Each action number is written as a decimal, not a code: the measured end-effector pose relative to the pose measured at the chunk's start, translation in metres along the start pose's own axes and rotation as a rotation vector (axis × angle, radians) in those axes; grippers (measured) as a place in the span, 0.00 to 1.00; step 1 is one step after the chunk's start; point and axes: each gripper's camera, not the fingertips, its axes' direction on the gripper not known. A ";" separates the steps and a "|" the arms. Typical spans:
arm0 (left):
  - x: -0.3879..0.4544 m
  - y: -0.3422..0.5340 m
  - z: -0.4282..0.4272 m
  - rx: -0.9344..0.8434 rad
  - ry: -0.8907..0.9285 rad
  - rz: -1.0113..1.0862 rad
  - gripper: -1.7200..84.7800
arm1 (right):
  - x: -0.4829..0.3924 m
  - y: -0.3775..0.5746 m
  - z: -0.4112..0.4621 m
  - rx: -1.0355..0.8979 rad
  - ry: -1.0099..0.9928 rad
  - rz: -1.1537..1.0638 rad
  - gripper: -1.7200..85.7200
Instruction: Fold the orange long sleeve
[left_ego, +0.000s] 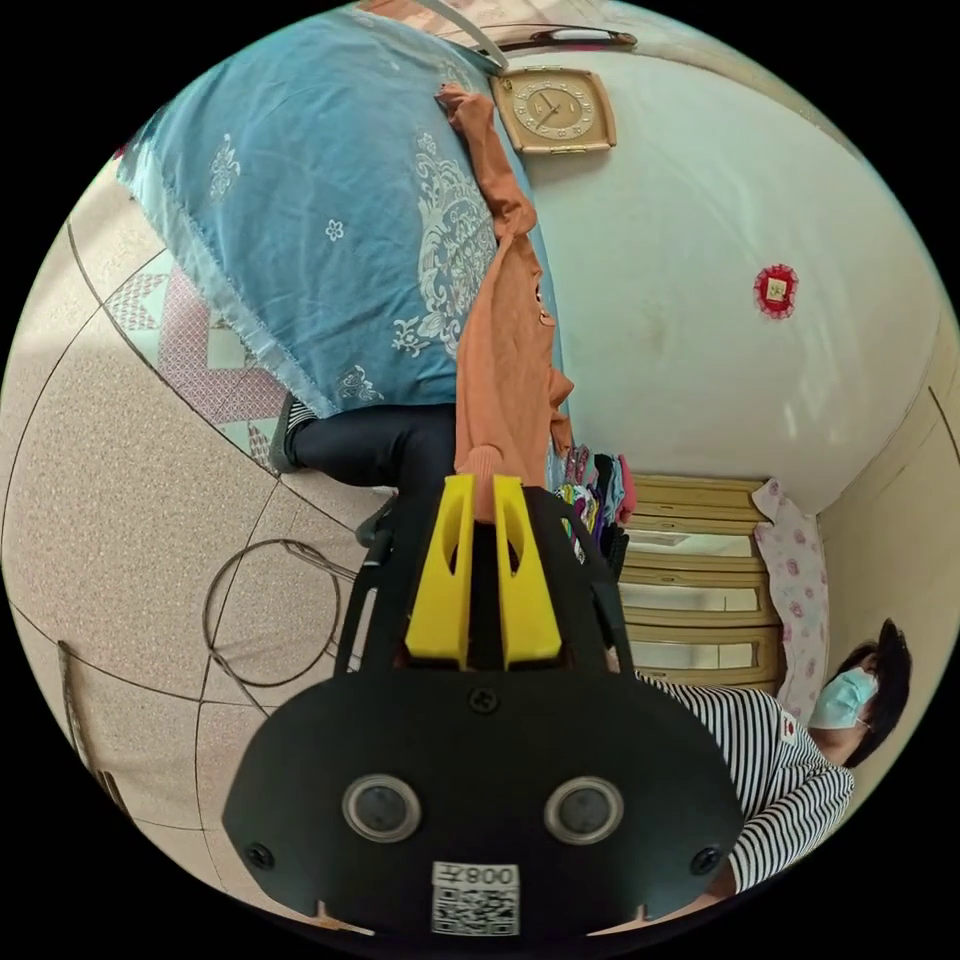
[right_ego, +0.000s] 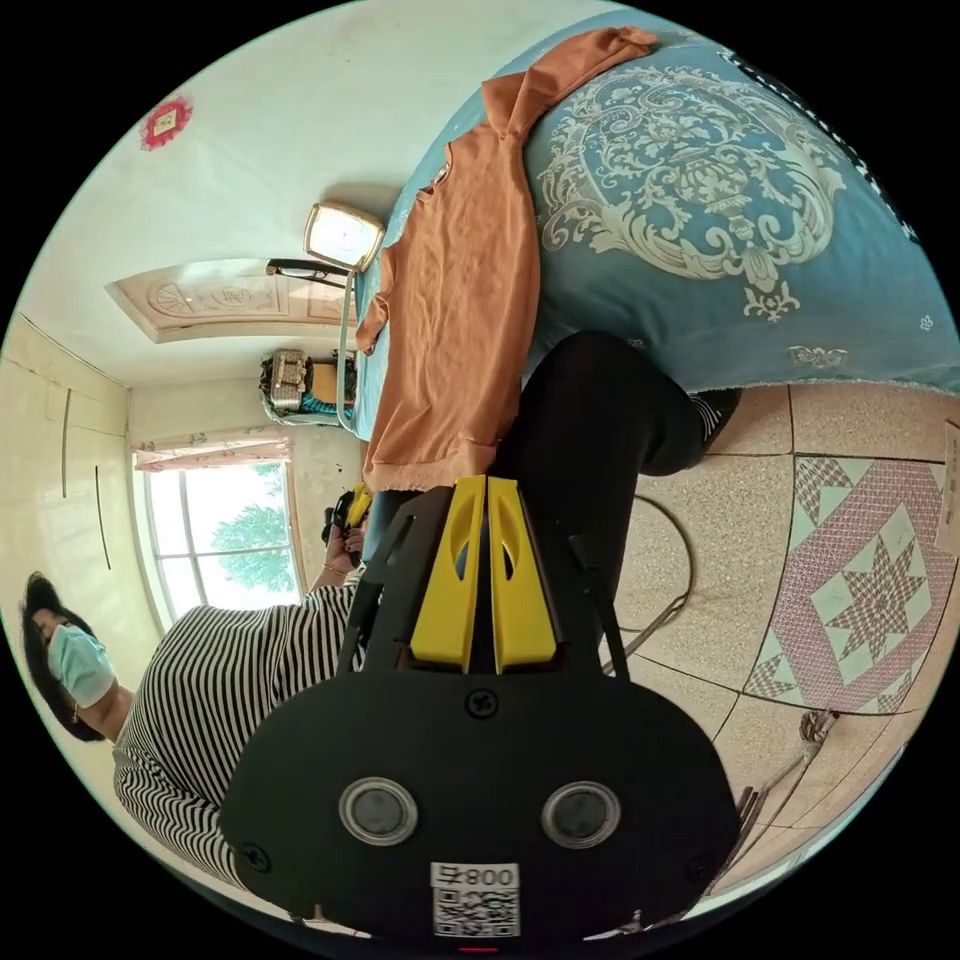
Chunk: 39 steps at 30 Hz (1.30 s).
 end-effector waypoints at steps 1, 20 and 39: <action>0.009 -0.001 0.001 0.017 -0.012 0.013 0.05 | -0.001 0.001 -0.002 0.013 0.007 0.008 0.03; 0.398 -0.187 0.487 -0.501 -0.845 0.680 0.02 | -0.158 -0.200 0.118 -0.077 0.738 -0.309 0.02; 0.602 -0.291 0.773 -0.554 -0.693 0.836 0.02 | -0.032 -0.216 0.128 0.150 0.476 -0.226 0.02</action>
